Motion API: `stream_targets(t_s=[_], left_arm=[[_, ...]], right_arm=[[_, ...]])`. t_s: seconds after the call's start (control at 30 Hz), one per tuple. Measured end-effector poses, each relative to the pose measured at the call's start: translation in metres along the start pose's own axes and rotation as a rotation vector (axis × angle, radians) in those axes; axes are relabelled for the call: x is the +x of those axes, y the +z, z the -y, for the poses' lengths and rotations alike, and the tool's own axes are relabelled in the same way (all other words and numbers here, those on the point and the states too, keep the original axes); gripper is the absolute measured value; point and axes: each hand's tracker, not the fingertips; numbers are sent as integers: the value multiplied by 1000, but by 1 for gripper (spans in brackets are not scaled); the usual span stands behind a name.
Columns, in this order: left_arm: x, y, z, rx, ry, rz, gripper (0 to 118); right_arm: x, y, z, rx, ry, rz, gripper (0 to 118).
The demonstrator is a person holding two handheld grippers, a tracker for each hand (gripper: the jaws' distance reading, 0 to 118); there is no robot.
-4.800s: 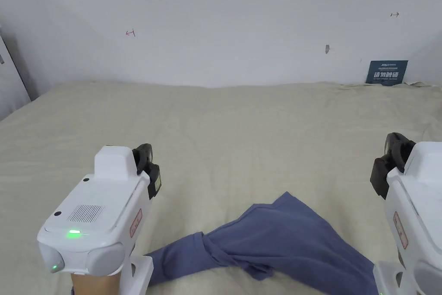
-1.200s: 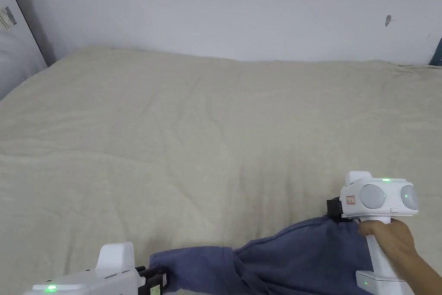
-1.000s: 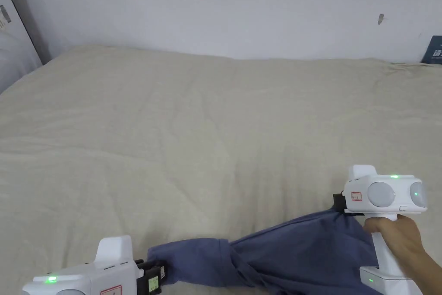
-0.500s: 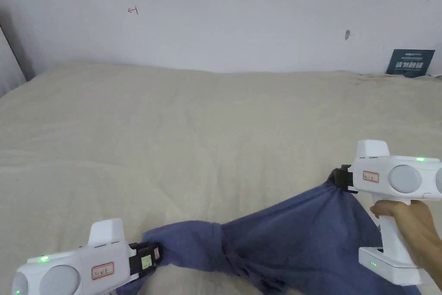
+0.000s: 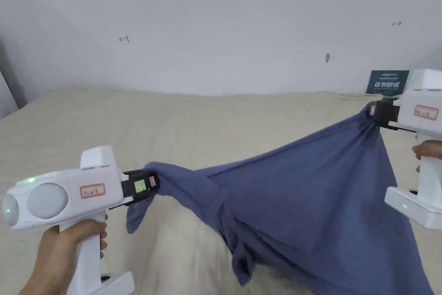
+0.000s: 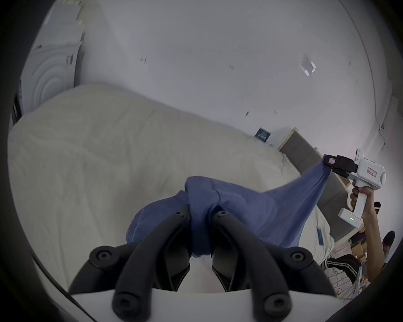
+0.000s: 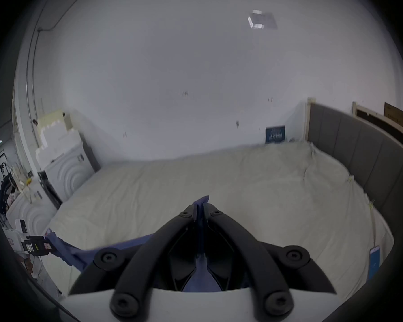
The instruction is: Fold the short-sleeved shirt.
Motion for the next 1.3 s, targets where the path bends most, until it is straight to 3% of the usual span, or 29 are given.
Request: stream_targets(t_s=[0.27, 0.57, 0.87, 1.1, 1.3], left_arm=[[62, -1, -122, 108, -186, -8, 13], [109, -35, -253, 179, -468, -175, 13], [139, -74, -351, 274, -525, -304, 13], [125, -91, -335, 262, -579, -289, 13], [85, -129, -249, 138, -643, -271, 13]], right_arm=[[-7, 24, -111, 184, 10, 10, 2], [-20, -6, -196, 276, 15, 1, 2], [-29, -57, -243, 323, 17, 21, 2], [-22, -82, -207, 300, 39, 32, 2], [-5, -109, -116, 163, 40, 36, 2]])
